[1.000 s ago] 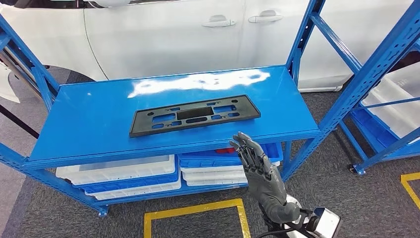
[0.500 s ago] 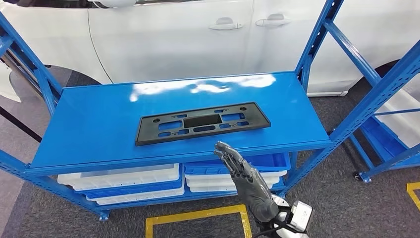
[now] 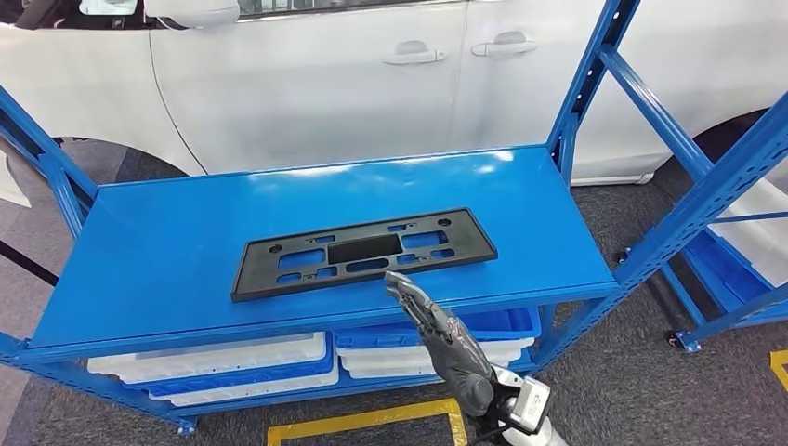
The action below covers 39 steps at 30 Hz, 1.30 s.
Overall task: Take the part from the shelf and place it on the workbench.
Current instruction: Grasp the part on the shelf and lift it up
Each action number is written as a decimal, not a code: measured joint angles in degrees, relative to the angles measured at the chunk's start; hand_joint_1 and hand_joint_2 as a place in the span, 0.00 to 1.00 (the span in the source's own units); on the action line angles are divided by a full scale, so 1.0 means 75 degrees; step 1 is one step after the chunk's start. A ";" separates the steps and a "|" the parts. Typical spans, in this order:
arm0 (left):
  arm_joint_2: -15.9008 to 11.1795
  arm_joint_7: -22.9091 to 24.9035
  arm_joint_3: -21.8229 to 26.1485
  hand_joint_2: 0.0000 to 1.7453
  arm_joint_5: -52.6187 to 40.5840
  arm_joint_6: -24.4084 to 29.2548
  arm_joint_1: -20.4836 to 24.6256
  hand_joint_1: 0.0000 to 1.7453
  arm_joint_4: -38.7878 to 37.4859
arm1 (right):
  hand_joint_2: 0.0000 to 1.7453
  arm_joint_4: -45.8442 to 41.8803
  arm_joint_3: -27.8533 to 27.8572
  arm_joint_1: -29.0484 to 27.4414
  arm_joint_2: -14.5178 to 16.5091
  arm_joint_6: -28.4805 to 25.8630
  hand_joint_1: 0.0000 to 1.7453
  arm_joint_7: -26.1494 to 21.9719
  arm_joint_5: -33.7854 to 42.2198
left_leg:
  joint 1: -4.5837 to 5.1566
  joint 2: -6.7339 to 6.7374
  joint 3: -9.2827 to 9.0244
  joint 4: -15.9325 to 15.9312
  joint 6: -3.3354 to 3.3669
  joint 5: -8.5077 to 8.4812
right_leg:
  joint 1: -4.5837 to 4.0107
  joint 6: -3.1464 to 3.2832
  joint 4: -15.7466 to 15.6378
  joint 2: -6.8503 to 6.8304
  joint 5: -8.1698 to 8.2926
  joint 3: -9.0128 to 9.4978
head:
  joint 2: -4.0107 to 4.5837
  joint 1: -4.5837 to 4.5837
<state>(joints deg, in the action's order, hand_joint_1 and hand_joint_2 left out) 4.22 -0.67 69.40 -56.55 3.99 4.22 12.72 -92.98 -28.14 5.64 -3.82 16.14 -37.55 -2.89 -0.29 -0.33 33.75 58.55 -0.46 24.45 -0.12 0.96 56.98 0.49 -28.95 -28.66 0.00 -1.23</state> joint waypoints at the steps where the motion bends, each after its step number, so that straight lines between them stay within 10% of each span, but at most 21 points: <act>1: -0.0009 0.0022 0.0000 0.00 -0.0005 0.0020 -0.0004 0.00 0.0000 | 0.00 0.0034 -0.0023 0.0024 0.0000 -0.0028 0.00 0.0000 -0.0017 | 0.0019 -0.0002 -0.0031 -0.0073 0.0033 0.0027 | -0.0006 -0.0036 -0.0006 0.0003 -0.0024 0.0002 | 0.0000 0.0001; 5: -0.0020 0.0022 0.0000 0.00 -0.0050 0.0055 -0.0016 0.00 0.0000 | 0.00 0.0152 -0.0083 0.0133 -0.0001 -0.0114 0.00 -0.0002 -0.0017 | -0.0048 0.0001 -0.0110 -0.0213 0.0172 0.0041 | 0.0005 -0.0192 0.0246 -0.0004 -0.0234 -0.0094 | 0.0000 0.0001; 8: -0.0021 -0.0036 0.0000 0.00 -0.0086 0.0042 -0.0003 0.00 0.0000 | 0.00 0.0293 -0.0095 0.0209 -0.0003 -0.0248 0.00 -0.0003 -0.0054 | -0.0062 0.0009 -0.0188 -0.0247 0.0242 0.0095 | 0.0063 -0.0299 0.1725 -0.0021 -0.0824 -0.0933 | 0.0000 0.0001; 10: -0.0021 -0.0100 -0.0003 0.00 -0.0111 0.0026 -0.0005 0.00 0.0000 | 0.00 0.0395 -0.0102 0.0212 -0.0004 -0.0410 0.00 -0.0003 -0.0137 | -0.0062 0.0003 -0.0251 -0.0246 0.0240 0.0153 | 0.0108 -0.0341 0.2281 -0.0024 -0.0805 -0.1378 | 0.0000 0.0001; 15: -0.0004 -0.0266 -0.0023 0.00 -0.0184 -0.0004 0.0003 0.00 0.0000 | 0.00 0.0561 -0.0166 0.0259 -0.0001 -0.0658 0.00 -0.0003 -0.0291 | -0.0040 -0.0018 -0.0464 -0.0218 0.0088 0.0355 | 0.0140 -0.0273 0.0307 -0.0060 0.0475 -0.0735 | 0.0000 0.0001; 20: -0.0005 -0.0292 -0.0024 0.00 -0.0186 -0.0028 0.0022 0.00 -0.0001 | 0.00 0.0645 -0.0236 0.0295 0.0005 -0.0943 0.00 -0.0003 -0.0590 | -0.0059 0.0003 -0.0404 -0.0001 -0.0143 0.0578 | 0.0116 -0.0004 0.0108 -0.0025 0.0437 -0.0651 | 0.0000 0.0000; 24: 0.0001 -0.0305 -0.0026 0.00 -0.0193 -0.0084 0.0016 0.00 -0.0002 | 0.00 0.0826 -0.0397 0.0369 0.0009 -0.2167 0.00 0.0045 -0.1974 | -0.0069 0.0005 0.0518 0.1825 -0.0211 0.1359 | 0.0070 0.0116 0.0084 -0.0053 0.0386 -0.0578 | 0.0000 0.0000; 26: -0.0001 -0.0269 -0.0026 0.00 -0.0220 -0.0103 0.0012 0.00 -0.0002 | 0.00 0.0961 -0.0523 0.0406 0.0021 -0.2964 0.00 0.0180 -0.2936 | -0.0064 0.0005 0.0680 0.1948 -0.0184 0.1176 | 0.0031 0.0134 0.0089 -0.0046 0.0356 -0.0543 | 0.0000 0.0000; 30: -0.0020 -0.0038 -0.0032 0.00 -0.0329 -0.0102 0.0035 0.00 -0.0002 | 1.00 0.1282 -0.0879 0.0643 0.0082 -0.5235 0.00 0.1098 -0.5972 | -0.0005 0.0009 -0.0073 0.0118 0.0005 0.0202 | -0.0034 0.0093 0.0101 -0.0020 0.0285 -0.0446 | 0.0000 0.0001; 35: -0.0023 0.0044 -0.0069 0.00 -0.0426 -0.0063 0.0052 0.00 -0.0002 | 1.00 0.2011 -0.1473 0.1036 0.0165 -0.7144 0.00 0.2595 -0.9198 | -0.0023 0.0007 -0.0220 -0.0232 0.0170 0.0130 | -0.0049 -0.0091 0.0227 -0.0018 0.0173 -0.0499 | 0.0000 0.0001; 39: -0.0018 0.0042 -0.0135 0.00 -0.0461 -0.0057 0.0074 0.00 -0.0002 | 1.00 0.2607 -0.1759 0.1318 0.0207 -0.7398 0.00 0.2967 -0.9637 | -0.0056 0.0018 -0.0258 -0.0304 0.0250 0.0098 | 0.0036 -0.0225 0.1918 -0.0026 -0.0628 -0.1345 | 0.0000 0.0001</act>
<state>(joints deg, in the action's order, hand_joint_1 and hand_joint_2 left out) 4.09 -0.35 68.38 -60.01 3.56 4.78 12.71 -73.42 -41.33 15.53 -2.27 -39.35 -15.30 -75.16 -0.72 -0.19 31.81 56.27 1.41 25.19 0.15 -0.73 71.36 0.29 -33.66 -38.75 0.00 -1.22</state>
